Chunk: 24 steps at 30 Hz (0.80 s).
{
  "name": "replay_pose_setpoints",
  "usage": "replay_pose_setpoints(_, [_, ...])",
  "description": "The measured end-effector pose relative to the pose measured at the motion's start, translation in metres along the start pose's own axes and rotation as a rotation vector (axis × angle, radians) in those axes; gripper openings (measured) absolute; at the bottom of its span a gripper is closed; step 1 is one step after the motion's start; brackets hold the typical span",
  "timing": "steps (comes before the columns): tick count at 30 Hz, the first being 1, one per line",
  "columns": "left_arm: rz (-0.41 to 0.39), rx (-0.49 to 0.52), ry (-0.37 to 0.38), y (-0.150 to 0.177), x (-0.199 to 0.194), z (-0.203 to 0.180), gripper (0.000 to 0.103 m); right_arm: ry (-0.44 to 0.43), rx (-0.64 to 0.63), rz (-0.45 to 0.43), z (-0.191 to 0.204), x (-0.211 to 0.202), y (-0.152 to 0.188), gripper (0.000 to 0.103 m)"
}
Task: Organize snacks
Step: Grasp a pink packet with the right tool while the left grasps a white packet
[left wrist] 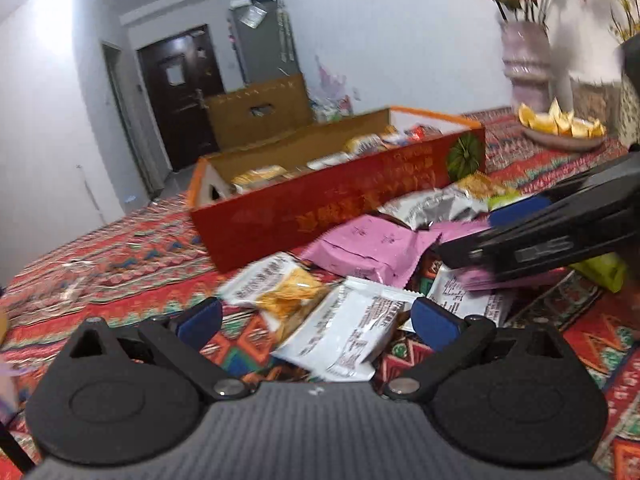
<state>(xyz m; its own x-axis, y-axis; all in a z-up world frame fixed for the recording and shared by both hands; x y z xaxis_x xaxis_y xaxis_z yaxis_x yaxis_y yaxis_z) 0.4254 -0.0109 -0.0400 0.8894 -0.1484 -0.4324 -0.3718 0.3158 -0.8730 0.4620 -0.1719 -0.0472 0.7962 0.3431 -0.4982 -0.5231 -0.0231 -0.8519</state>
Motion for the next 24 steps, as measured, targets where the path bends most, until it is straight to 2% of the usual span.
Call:
replay_pose_setpoints(2, [0.044, -0.034, 0.042, 0.002, 0.013, 0.002, 0.097, 0.005, -0.046, 0.016, -0.003, -0.007, 0.002, 0.065])
replay_pose_setpoints(3, [0.047, -0.076, 0.067, 0.0, 0.016, 0.005, 0.095, 0.012, -0.071, 0.022, -0.003, -0.01, 0.003, 0.065])
replay_pose_setpoints(4, [0.066, -0.112, 0.103, 0.0, 0.018, 0.008, 0.087, 0.025, -0.087, 0.027, -0.003, -0.011, 0.004, 0.066])
replay_pose_setpoints(5, [0.079, -0.142, 0.134, 0.0, 0.02, 0.01, 0.086, 0.039, -0.095, 0.029, -0.003, -0.011, 0.003, 0.066])
replay_pose_setpoints(9, [0.086, -0.184, 0.159, 0.007, 0.019, 0.014, 0.083, 0.087, -0.187, 0.022, 0.009, -0.015, 0.006, 0.067])
replay_pose_setpoints(11, [0.089, -0.195, 0.194, 0.009, 0.016, 0.013, 0.057, 0.086, -0.2, 0.039, 0.01, -0.016, 0.007, 0.069])
replay_pose_setpoints(12, [0.083, -0.192, 0.196, 0.011, 0.012, 0.012, 0.053, 0.084, -0.199, 0.05, 0.009, -0.015, 0.007, 0.07])
replay_pose_setpoints(14, [0.085, -0.164, 0.183, 0.012, 0.008, 0.008, 0.049, 0.093, -0.177, 0.069, 0.002, -0.013, 0.009, 0.076])
replay_pose_setpoints(19, [0.089, -0.164, 0.183, 0.017, -0.007, -0.001, 0.046, 0.126, -0.136, 0.076, -0.011, -0.012, 0.012, 0.082])
replay_pose_setpoints(24, [0.123, -0.247, 0.144, 0.022, -0.03, -0.003, 0.04, 0.125, -0.116, 0.056, -0.012, -0.023, 0.021, 0.082])
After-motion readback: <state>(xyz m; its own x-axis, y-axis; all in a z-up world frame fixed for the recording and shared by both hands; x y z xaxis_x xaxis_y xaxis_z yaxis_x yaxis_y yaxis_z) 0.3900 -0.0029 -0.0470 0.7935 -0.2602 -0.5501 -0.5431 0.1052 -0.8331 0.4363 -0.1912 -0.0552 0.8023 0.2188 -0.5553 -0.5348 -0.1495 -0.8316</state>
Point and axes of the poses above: each gripper's, at about its wrist camera, not at the fingertips, and x roughly the way its jaws point, z to its left, y to its underside, the point moved 4 cm from there along x, roughly the way its jaws point, and after that the axes turned 6 degrees about -z, right-handed, at the moved point
